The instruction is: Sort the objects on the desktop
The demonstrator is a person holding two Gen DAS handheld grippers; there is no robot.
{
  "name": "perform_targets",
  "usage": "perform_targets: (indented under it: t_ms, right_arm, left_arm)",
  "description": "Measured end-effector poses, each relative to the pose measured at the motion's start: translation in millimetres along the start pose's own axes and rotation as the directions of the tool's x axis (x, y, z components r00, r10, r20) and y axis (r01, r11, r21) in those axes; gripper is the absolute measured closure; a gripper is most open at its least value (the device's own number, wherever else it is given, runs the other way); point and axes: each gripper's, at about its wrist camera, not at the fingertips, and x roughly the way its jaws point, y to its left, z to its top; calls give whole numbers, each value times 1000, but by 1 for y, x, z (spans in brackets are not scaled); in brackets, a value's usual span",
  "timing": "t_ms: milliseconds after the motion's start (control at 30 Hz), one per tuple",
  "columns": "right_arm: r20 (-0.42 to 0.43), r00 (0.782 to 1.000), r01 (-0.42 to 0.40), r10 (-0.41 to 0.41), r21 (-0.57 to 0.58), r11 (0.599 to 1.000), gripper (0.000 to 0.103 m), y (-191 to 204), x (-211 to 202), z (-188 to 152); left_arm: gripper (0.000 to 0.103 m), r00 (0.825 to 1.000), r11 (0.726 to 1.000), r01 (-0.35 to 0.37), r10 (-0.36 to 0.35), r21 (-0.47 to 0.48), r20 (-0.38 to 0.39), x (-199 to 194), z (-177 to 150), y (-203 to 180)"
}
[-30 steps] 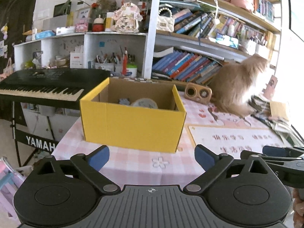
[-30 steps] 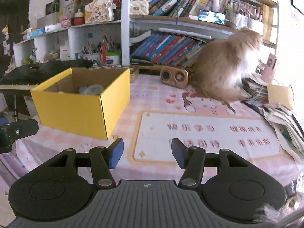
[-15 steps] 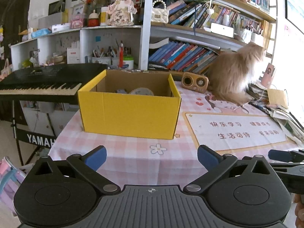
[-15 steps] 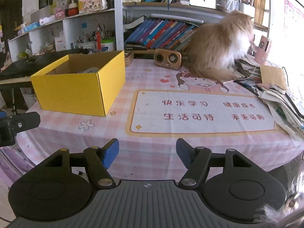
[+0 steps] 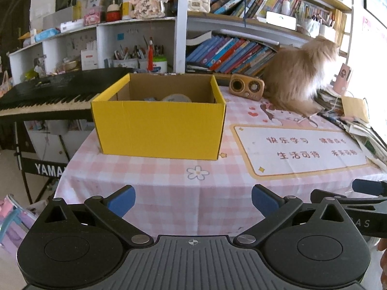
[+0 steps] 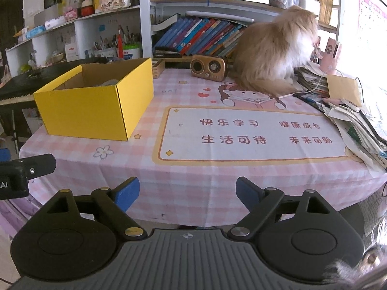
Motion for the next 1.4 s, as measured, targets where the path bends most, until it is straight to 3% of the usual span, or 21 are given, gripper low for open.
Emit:
perform_targets:
  t_ms: [1400]
  right_arm:
    - [-26,1000,-16,15,-12,1000,16,1,11,0]
  left_arm:
    - [0,999,1000,27,-27,0,-37,11,0,-2]
